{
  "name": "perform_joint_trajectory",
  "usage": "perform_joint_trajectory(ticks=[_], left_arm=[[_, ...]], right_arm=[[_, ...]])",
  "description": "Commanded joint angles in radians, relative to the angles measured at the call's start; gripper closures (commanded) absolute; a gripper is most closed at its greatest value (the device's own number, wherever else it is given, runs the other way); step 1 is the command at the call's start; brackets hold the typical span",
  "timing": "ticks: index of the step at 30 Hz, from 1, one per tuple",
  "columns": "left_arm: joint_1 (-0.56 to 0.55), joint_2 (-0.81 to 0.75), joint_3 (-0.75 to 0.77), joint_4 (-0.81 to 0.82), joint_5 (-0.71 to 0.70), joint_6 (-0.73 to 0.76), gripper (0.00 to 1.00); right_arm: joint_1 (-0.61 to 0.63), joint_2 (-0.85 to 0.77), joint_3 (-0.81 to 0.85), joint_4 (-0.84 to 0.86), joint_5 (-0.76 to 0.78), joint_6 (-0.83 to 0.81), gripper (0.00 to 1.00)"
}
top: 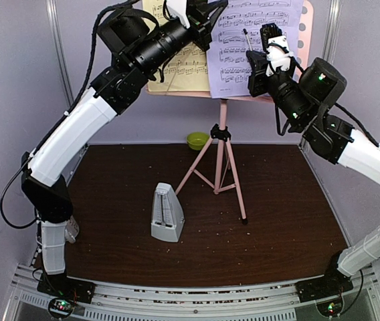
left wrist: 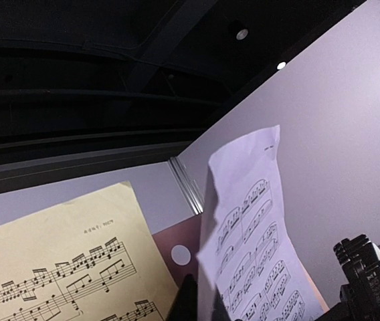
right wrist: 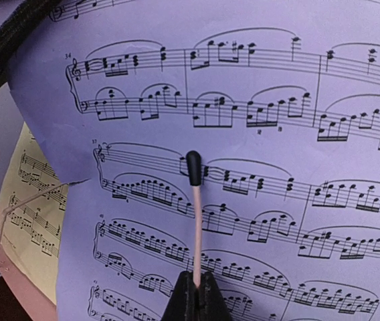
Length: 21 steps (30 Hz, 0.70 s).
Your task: Set up the instrument practice props
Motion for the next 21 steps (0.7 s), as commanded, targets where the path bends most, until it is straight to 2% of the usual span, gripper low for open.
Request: perform_joint_trajectory(ticks=[1,21], left_arm=[[0.004,0.004,0.029,0.071,0.041,0.056,1.0],[0.004,0.066,0.027,0.098,0.09,0.074,1.0]], right_arm=[[-0.004,0.004,0.011,0.025,-0.022,0.011,1.0],[-0.007,-0.005,0.003,0.034,-0.043,0.009,1.0]])
